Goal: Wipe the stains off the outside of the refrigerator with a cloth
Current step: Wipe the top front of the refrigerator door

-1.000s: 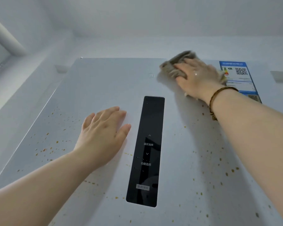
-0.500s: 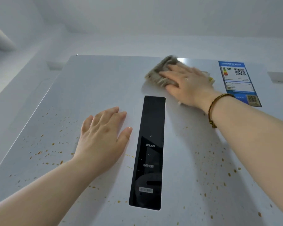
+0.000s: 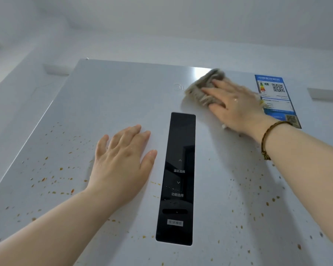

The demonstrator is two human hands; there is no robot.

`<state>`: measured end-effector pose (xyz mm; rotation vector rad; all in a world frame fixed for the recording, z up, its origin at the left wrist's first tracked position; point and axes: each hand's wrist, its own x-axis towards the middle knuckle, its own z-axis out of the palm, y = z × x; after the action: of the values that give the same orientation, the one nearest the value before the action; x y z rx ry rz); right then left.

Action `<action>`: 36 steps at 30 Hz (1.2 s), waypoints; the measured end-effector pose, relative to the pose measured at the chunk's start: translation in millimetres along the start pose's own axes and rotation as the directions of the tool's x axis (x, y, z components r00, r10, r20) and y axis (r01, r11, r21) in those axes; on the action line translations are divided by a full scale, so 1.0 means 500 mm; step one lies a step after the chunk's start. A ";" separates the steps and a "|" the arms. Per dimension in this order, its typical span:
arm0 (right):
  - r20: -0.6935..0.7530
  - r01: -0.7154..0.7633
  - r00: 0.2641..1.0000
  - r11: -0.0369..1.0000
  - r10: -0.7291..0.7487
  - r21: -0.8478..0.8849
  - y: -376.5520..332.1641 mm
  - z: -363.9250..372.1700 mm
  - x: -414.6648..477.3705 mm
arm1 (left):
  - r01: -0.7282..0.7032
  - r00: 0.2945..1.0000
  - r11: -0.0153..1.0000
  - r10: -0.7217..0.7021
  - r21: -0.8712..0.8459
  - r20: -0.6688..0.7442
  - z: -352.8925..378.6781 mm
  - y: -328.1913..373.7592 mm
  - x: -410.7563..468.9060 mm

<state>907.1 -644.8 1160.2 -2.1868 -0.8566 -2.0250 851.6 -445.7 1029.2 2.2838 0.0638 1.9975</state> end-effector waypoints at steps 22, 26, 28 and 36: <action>-0.044 -0.237 0.970 0.969 0.240 0.069 0.058 -0.008 -0.014 | -0.178 0.984 0.980 0.174 -0.092 -0.049 -0.029 0.083 -0.013; 0.021 0.146 0.989 0.987 -0.148 0.063 0.070 -0.004 -0.081 | -0.213 0.977 0.970 0.212 -0.116 -0.018 0.003 0.158 -0.012; 0.053 0.232 0.970 0.970 -0.236 0.071 0.104 -0.011 -0.101 | -0.192 0.981 0.975 0.194 -0.113 0.007 0.023 0.189 -0.009; -0.053 -0.096 0.994 0.995 0.097 0.027 0.271 -0.041 -0.027 | -0.120 0.986 0.990 0.128 -0.079 0.103 0.056 0.249 0.000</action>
<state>944.8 -772.5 1195.5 -2.1064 -0.7500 -2.0087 874.5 -571.0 1038.8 2.3997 -0.1609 1.8931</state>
